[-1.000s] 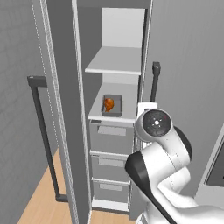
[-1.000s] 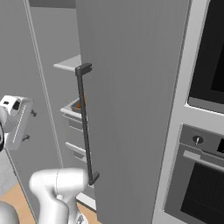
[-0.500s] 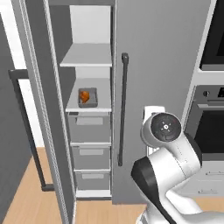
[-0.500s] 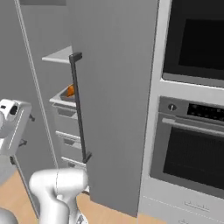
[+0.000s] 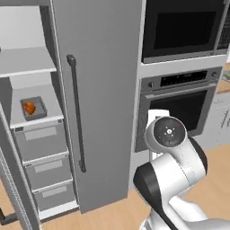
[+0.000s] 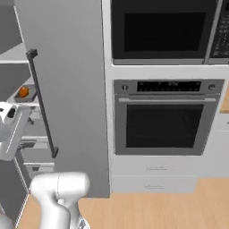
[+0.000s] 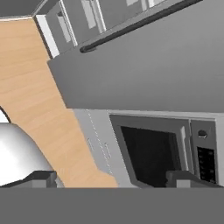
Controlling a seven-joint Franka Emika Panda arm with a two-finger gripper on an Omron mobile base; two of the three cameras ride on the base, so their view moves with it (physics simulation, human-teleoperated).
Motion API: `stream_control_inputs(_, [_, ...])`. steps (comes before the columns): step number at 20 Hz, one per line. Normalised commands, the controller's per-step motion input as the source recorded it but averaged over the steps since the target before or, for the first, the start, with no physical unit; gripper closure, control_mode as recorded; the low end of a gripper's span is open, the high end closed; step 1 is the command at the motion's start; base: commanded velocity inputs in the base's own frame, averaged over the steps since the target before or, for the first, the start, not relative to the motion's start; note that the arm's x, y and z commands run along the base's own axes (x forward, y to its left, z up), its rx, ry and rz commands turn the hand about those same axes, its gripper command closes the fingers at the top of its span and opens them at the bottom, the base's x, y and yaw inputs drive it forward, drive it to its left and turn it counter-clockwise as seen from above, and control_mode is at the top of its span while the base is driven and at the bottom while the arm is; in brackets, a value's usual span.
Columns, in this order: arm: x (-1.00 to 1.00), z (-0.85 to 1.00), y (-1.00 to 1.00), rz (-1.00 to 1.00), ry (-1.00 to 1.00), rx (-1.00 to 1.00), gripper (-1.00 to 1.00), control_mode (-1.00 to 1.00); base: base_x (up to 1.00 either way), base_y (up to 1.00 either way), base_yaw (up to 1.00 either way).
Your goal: Take the meat container that has the chicken drumstick and place it on the second highest rack of the freezer. Then take the vegetable container that has the garlic and lemon wedge and place it on the highest rack of the freezer.
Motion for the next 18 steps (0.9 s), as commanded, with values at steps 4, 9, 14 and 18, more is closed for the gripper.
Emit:
stream_control_inputs(4, [0.0,0.0,0.0,0.0,0.0,0.0,-1.0,1.0,0.22,-0.66,-0.42])
stream_control_inputs(9, [0.0,0.0,0.0,0.0,0.0,0.0,-1.0,1.0,0.42,-0.9,-0.26])
stream_control_inputs(14, [0.0,0.0,0.0,0.0,0.0,0.0,-1.0,1.0,0.61,-0.87,-0.14])
stream_control_inputs(18, [0.0,0.0,0.0,0.0,0.0,0.0,-1.0,1.0,0.77,-0.81,-0.04])
